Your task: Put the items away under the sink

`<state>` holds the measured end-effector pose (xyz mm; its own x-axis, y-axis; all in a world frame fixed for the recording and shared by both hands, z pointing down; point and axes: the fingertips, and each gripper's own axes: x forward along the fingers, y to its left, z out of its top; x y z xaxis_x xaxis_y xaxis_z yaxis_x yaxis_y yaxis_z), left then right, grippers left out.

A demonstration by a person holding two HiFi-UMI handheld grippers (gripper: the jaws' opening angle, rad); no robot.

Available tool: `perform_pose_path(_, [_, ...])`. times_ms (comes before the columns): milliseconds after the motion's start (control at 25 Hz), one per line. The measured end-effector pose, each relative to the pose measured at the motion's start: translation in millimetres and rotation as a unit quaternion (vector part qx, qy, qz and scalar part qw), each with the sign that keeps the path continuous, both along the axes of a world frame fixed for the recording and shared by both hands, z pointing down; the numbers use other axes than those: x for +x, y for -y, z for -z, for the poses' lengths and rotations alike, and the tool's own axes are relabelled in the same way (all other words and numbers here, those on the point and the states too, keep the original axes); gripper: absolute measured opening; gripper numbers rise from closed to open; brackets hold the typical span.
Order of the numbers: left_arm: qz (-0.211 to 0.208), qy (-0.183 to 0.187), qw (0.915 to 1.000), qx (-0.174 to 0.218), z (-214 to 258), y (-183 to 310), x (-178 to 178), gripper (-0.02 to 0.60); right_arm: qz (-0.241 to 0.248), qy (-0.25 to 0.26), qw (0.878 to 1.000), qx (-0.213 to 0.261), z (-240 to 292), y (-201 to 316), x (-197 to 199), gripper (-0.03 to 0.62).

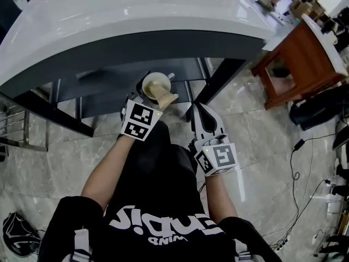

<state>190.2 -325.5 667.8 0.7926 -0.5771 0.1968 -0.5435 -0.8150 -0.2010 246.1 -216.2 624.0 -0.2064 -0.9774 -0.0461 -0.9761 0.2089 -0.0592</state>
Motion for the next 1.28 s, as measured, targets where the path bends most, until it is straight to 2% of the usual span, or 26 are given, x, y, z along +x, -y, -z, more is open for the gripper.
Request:
perform_pose_path(520, [0.031, -0.016, 0.9994, 0.003, 1, 39, 15, 0.469, 0.002, -0.004, 1.0, -0.004, 0, 7, 6, 0.018])
perform_pose_path(1280, [0.087, -0.042, 0.9953, -0.007, -11, 75, 11, 0.469, 0.001, -0.001, 1.0, -0.011, -4, 13, 12, 0.018])
